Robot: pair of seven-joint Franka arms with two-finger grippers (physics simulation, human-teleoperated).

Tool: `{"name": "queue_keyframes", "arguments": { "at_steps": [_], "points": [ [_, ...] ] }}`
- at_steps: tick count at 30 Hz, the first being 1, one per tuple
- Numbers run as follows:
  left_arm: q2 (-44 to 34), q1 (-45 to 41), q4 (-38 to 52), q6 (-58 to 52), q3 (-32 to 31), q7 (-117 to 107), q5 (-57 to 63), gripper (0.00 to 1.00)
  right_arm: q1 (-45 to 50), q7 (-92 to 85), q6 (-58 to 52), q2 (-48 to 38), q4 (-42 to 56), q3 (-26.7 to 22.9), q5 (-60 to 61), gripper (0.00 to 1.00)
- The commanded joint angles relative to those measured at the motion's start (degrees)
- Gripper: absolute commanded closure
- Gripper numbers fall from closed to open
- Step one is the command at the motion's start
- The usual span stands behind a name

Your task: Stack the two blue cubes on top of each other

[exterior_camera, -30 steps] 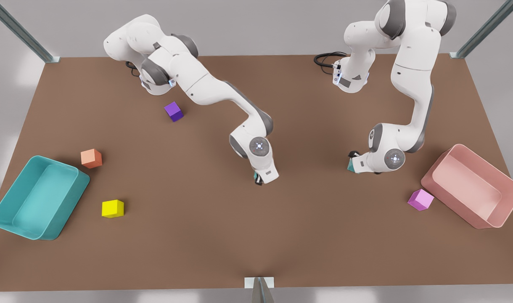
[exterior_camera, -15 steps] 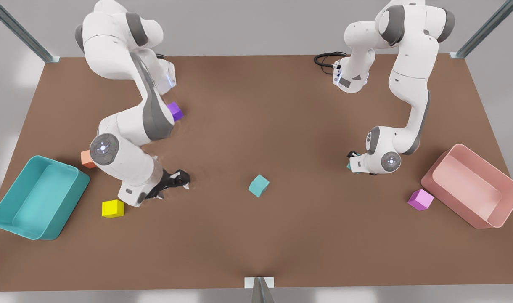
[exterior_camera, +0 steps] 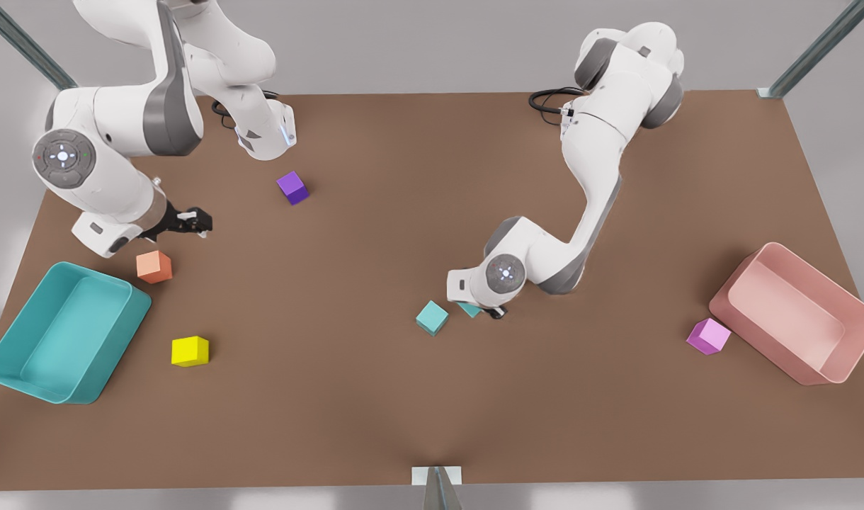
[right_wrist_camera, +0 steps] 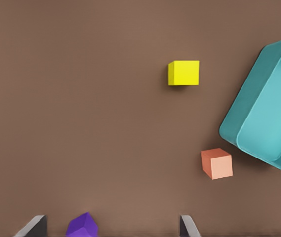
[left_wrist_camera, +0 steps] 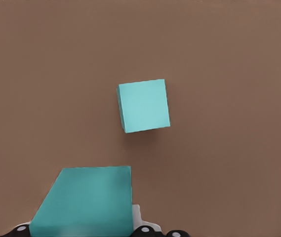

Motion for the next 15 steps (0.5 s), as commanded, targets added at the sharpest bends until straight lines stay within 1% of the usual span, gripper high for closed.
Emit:
{"name": "queue_keyframes", "arguments": {
  "at_steps": [1, 3, 8, 11, 13, 15],
  "points": [
    [2.82, -2.75, 3.56, -1.41, -0.13, -53.05, -0.6, 0.47, 0.66, 1.35, -0.37, 0.38, -0.2, 0.59, -1.96, 0.0],
    [5.28, -4.86, 6.63, -1.33, -0.04, -56.3, -0.51, 0.47, 0.66, 1.43, -0.37, 1.17, -0.11, 0.59, -2.22, 0.0],
    [6.51, -5.04, 6.81, -0.36, -0.31, -56.92, -0.69, 0.47, 1.01, 1.43, -0.73, 2.58, 0.6, 0.59, -2.75, 0.0],
    [10.38, -7.24, 13.05, -0.01, -0.22, -60.26, -0.6, 0.47, 1.1, 1.43, -0.81, 2.58, 0.51, 0.59, -2.75, 0.0],
    [13.36, -7.85, 17.79, 0.08, -0.04, -61.05, -0.51, 0.47, 1.28, 1.52, -0.9, 2.67, 0.42, 0.59, -2.66, 0.0],
    [15.39, -7.59, 20.7, 0.61, 0.31, -60.52, -0.51, 0.47, 1.28, 1.52, -0.99, 3.37, 0.51, 0.59, -2.66, 0.0]
  ]
}}
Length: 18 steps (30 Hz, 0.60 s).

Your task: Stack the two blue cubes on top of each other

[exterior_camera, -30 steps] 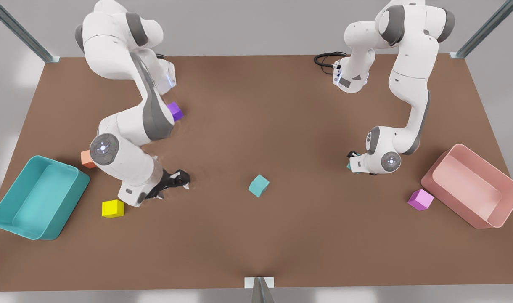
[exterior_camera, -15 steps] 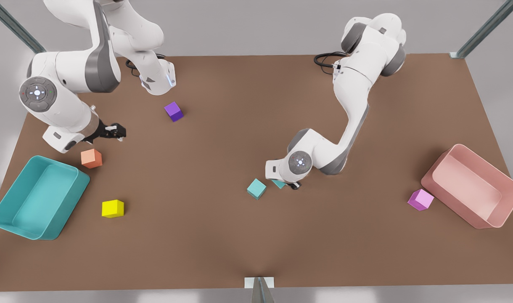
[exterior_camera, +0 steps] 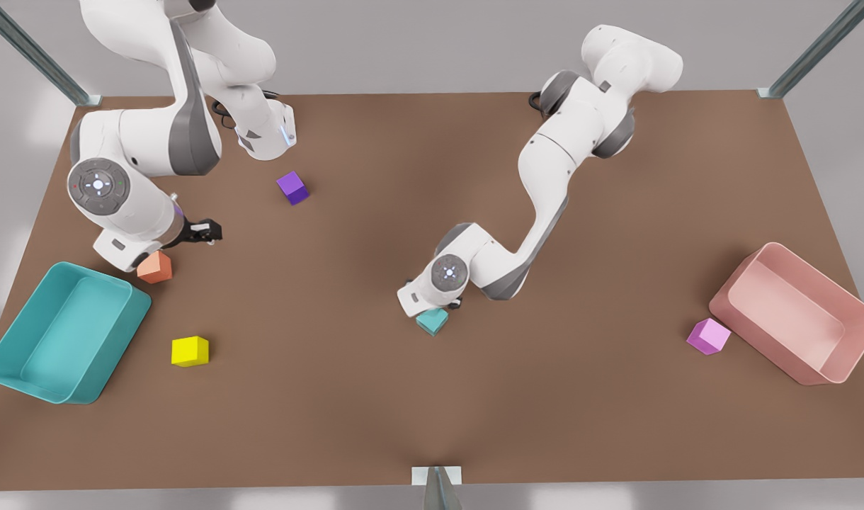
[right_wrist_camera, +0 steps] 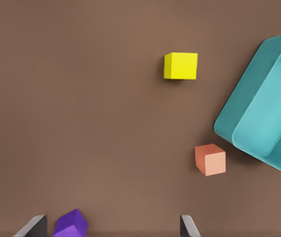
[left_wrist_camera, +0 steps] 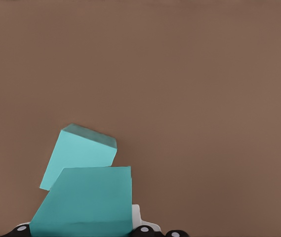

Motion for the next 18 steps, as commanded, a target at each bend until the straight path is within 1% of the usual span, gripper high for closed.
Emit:
{"name": "queue_keyframes", "arguments": {
  "at_steps": [1, 3, 8, 10, 16, 18],
  "points": [
    [0.91, 0.35, 1.41, 1.28, 0.1, -26.72, -0.68, 0.46, 0.02, 0.7, -0.27, 0.25, 0.05, 0.01, 0.01, 0.0],
    [1.35, 0.53, 1.32, 2.34, 0.1, -26.55, -0.68, 0.46, 0.02, 0.61, -0.27, 0.33, 0.05, 0.01, 0.01, 0.0],
    [1.35, 0.97, 0.71, 0.23, -0.16, -26.63, -0.76, 0.44, 0.11, 0.53, -0.27, 0.42, 0.05, 0.01, 0.01, 0.0],
    [1.7, 0.71, 0.71, 0.23, -0.25, -26.63, -0.76, 0.0, 0.11, 0.53, -0.18, 0.42, 0.05, 0.01, 0.01, 0.0],
    [1.53, 0.7, 0.71, -0.03, -0.25, -26.63, -0.68, 0.0, 0.11, 0.26, -0.09, 0.77, 0.13, -0.08, 0.27, 0.0],
    [0.74, 0.7, 0.88, -4.68, -0.52, -26.72, -0.59, 0.0, 0.11, 0.09, -0.09, 0.77, 0.22, -0.16, 0.36, 0.0]
  ]
}}
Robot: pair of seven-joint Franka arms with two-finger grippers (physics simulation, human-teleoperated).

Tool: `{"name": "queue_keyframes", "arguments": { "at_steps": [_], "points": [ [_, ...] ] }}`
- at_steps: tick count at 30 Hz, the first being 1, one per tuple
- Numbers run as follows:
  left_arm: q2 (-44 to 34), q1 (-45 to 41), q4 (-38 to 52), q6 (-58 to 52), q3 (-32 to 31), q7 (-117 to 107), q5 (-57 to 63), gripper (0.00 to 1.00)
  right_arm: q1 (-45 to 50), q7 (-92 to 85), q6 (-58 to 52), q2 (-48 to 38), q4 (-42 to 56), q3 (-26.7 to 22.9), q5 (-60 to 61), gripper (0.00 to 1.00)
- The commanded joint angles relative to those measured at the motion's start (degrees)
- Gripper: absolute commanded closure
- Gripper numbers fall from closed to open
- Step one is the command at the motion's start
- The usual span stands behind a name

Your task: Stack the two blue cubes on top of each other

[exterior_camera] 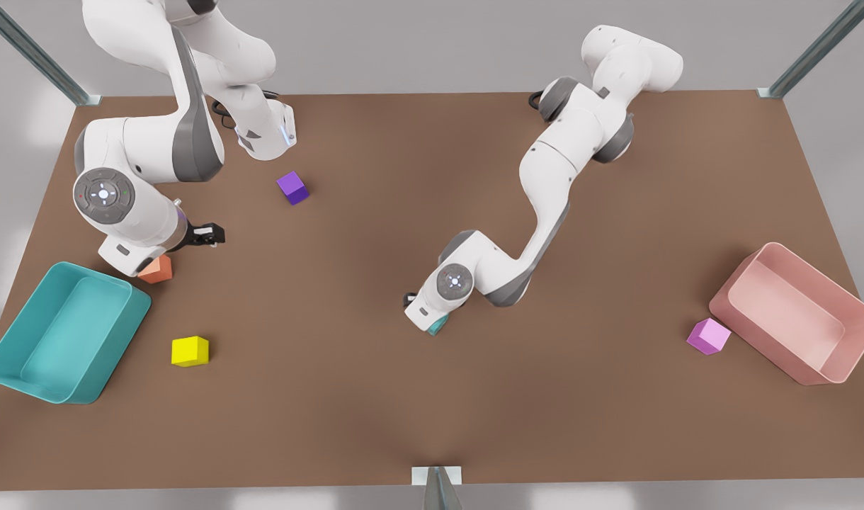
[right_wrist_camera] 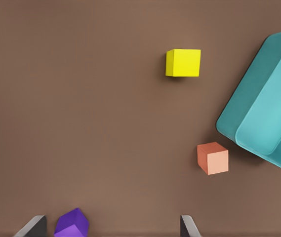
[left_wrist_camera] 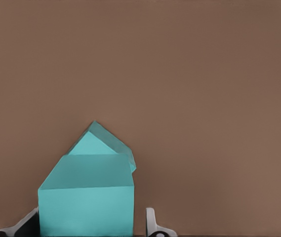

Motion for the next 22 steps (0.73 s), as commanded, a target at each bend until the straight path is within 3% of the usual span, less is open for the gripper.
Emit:
{"name": "queue_keyframes", "arguments": {
  "at_steps": [1, 3, 5, 7, 9, 12, 14, 15, 16, 18, 22],
  "points": [
    [-1.43, 0.0, 0.08, -4.75, -0.06, -9.8, 0.19, 0.0, 0.0, -0.36, 0.04, -0.11, 0.61, -0.03, -0.13, 0.0],
    [-4.85, 0.0, 0.17, -9.13, 0.03, -9.71, 0.19, 0.0, -0.08, -0.45, 0.04, -0.11, 0.61, -0.2, 0.13, 0.0],
    [-13.46, 2.37, 0.25, -22.57, 0.2, -9.62, 0.19, 0.0, -0.08, -0.37, -0.05, -0.46, 0.61, -0.29, 0.22, 0.0],
    [-18.74, 4.92, 0.25, -29.01, 0.2, -9.45, 0.1, 0.0, -0.08, -0.37, 0.04, -0.72, 0.7, -0.29, -0.22, 0.0],
    [-23.13, 11.77, 0.34, -32.88, 0.11, -8.66, 0.19, 0.0, -0.26, -0.1, 0.04, -1.34, 0.61, -0.29, 0.13, 0.0],
    [-27.27, 22.15, 0.25, -40.44, 0.11, 17.09, 6.25, 0.0, -0.35, -0.1, 0.04, -1.52, 0.7, -0.29, 0.13, 0.0],
    [-28.32, 26.72, -0.18, -41.23, -3.67, 23.24, 6.16, 0.0, -0.52, -0.45, 0.04, -1.52, 0.61, -0.29, 0.31, 0.0],
    [-39.99, 24.71, -19.21, -31.94, 2.47, 26.41, 5.64, 0.0, -0.61, -0.45, 0.04, -1.52, 0.7, -0.29, 0.13, 0.0],
    [-45.9, 22.32, -28.93, -26.02, 7.32, 27.73, 0.91, 0.0, -0.61, -0.45, 0.04, -1.52, 0.7, -0.29, 0.22, 0.0],
    [-48.89, 22.59, -27.87, -34.37, 8.9, 28.17, -0.6, 0.0, -0.7, -0.45, 0.04, -1.52, 0.7, -0.29, 0.22, 0.0],
    [-48.8, 22.76, -27.96, -33.93, 8.99, 28.0, -0.87, 0.0, -0.7, -0.45, 0.04, -1.52, 0.61, -0.29, 0.31, 0.0]
  ]
}}
